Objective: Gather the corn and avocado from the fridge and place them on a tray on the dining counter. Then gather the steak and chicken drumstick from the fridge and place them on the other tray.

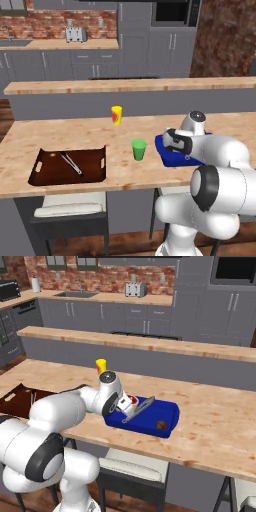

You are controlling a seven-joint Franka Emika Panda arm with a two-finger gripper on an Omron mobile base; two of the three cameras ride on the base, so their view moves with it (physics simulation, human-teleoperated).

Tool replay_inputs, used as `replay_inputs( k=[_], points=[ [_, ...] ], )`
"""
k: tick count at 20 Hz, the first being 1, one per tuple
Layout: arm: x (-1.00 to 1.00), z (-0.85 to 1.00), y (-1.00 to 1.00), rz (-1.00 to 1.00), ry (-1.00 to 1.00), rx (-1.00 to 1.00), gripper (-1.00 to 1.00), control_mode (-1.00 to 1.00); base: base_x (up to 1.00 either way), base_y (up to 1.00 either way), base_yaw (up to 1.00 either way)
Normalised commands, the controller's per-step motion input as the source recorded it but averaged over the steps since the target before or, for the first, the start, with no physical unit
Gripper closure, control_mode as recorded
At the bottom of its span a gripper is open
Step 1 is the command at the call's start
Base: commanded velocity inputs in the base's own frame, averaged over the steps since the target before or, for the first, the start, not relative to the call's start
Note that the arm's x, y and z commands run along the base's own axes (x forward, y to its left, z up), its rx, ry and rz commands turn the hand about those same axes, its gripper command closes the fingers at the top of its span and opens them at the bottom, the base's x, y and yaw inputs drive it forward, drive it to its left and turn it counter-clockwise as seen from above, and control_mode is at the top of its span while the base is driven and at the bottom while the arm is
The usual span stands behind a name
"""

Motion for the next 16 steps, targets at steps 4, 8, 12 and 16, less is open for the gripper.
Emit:
replay_inputs(
  k=[4,8,12,16],
  points=[
    [-0.15,-0.08,-0.08,0.0,0.0,0.02,1.0,-1.0,0.0,0.0,0.0],
    [-0.37,0.0,0.0,0.0,0.0,0.0,1.0,-1.0,0.0,0.0,0.0],
    [-0.29,-0.01,0.0,0.0,0.0,0.0,1.0,-1.0,0.0,0.0,0.0],
    [-0.04,-0.03,0.0,0.0,0.03,0.0,1.0,-1.0,0.0,0.0,0.0]
  ],
)
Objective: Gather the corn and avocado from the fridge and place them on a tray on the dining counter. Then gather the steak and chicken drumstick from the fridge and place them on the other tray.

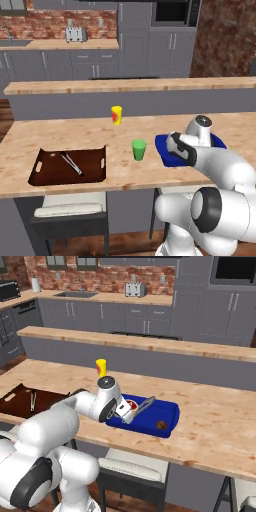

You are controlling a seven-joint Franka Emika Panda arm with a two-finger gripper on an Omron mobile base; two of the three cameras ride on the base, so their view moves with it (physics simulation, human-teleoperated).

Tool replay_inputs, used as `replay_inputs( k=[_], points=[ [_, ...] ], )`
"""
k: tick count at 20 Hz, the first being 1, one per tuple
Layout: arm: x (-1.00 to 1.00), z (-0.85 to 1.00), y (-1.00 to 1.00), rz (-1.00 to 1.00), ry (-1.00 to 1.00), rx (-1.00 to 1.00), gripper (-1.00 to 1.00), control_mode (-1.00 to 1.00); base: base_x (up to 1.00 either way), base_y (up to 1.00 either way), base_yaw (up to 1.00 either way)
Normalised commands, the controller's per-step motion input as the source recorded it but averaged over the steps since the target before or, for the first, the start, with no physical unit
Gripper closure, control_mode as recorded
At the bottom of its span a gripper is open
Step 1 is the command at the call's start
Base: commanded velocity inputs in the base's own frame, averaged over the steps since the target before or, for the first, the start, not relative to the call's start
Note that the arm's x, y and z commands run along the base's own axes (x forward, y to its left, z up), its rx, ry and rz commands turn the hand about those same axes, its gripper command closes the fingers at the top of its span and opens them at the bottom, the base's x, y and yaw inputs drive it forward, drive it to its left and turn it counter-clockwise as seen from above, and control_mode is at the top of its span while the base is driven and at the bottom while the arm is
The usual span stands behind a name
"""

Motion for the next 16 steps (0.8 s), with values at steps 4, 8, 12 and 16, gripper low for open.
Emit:
replay_inputs(
  k=[4,8,12,16],
  points=[
    [0.07,-0.07,0.0,0.0,0.07,0.0,1.0,-1.0,0.0,0.0,0.0],
    [0.09,-0.1,0.0,0.0,0.06,0.0,1.0,-1.0,0.0,0.0,0.0],
    [0.02,-0.16,0.0,0.0,0.06,0.0,1.0,-1.0,0.0,0.0,0.0],
    [0.0,-0.15,0.0,0.0,0.01,0.0,-1.0,-1.0,0.0,0.0,0.0]
  ],
)
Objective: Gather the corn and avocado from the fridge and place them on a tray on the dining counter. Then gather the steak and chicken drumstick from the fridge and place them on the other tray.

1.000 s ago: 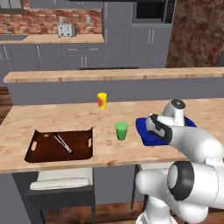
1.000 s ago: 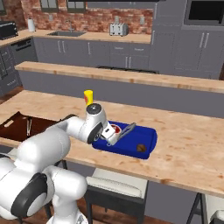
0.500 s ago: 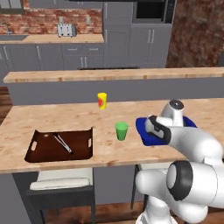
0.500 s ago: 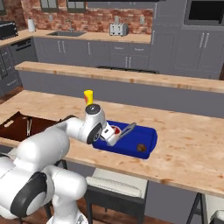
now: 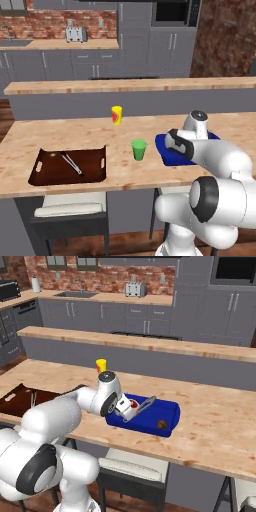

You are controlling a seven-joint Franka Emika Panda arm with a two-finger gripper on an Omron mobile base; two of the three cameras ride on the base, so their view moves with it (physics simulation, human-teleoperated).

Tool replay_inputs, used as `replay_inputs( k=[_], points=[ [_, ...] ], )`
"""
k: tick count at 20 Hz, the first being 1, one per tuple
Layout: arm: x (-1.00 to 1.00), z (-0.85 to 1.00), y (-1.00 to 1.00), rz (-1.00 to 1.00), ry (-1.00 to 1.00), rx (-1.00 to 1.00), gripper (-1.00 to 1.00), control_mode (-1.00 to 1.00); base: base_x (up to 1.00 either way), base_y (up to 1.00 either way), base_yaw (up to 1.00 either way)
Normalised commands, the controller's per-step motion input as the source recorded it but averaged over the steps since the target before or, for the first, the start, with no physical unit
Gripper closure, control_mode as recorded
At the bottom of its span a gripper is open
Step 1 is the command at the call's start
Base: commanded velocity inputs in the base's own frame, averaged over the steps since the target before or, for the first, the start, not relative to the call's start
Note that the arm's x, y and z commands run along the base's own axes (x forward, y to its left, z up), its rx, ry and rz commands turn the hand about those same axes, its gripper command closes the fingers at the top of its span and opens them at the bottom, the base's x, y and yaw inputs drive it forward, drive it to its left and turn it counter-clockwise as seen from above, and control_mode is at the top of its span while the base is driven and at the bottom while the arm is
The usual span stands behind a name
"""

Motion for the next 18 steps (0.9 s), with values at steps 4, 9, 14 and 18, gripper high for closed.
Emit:
replay_inputs(
  k=[4,9,14,18],
  points=[
    [-0.1,0.0,0.0,0.0,-0.02,0.04,-1.0,-1.0,0.0,0.0,0.0],
    [-0.26,0.05,0.0,0.0,-0.01,0.04,-1.0,-1.0,0.0,0.0,0.0],
    [-0.38,0.32,0.0,0.0,0.0,0.03,-1.0,-1.0,0.0,0.0,0.0],
    [-0.49,0.49,0.0,0.0,0.0,0.03,-1.0,-1.0,0.0,0.0,0.0]
  ],
)
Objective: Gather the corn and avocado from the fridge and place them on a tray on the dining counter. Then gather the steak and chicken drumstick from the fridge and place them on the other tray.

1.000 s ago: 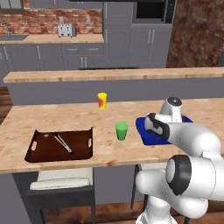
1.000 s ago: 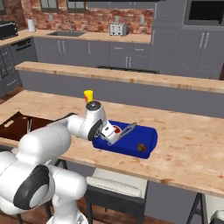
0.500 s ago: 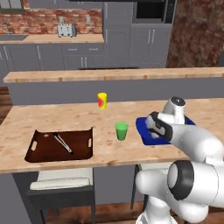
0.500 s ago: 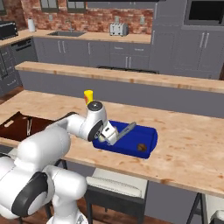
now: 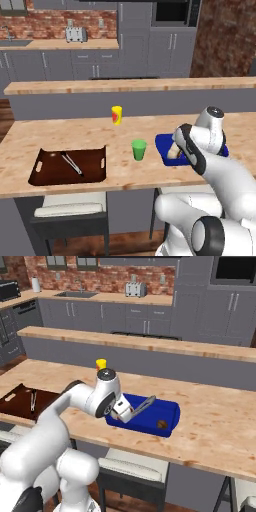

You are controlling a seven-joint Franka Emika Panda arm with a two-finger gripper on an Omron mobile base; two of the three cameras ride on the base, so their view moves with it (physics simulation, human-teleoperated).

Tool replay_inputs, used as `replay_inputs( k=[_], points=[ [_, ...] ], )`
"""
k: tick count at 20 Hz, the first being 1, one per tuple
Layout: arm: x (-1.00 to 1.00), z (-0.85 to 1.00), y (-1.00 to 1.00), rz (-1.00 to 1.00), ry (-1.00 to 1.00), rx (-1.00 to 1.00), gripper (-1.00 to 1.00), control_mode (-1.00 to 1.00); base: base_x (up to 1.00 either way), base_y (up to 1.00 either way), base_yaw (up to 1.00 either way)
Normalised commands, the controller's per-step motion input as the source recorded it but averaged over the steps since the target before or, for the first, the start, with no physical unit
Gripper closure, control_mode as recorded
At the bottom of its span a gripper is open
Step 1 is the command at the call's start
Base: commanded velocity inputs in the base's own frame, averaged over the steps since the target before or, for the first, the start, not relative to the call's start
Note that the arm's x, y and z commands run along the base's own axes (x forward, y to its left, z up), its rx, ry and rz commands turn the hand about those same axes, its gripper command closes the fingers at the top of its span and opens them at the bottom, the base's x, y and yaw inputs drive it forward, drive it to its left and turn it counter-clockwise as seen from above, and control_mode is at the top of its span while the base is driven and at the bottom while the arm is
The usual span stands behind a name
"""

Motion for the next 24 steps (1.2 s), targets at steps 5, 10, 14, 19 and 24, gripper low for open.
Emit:
replay_inputs(
  k=[5,10,14,19,24],
  points=[
    [-0.68,0.54,0.0,0.0,0.0,0.02,-1.0,-1.0,0.0,0.0,0.0],
    [-0.77,0.49,0.23,0.06,0.0,0.0,-1.0,-1.0,0.0,0.0,0.0],
    [-0.73,0.41,0.46,0.11,0.0,0.0,-1.0,-1.0,0.0,0.0,0.0],
    [-0.65,0.35,0.6,0.15,0.0,0.0,-1.0,-1.0,0.0,0.0,0.0],
    [-0.63,0.29,0.64,0.18,0.0,-0.02,-1.0,-1.0,0.0,0.0,0.0]
  ],
)
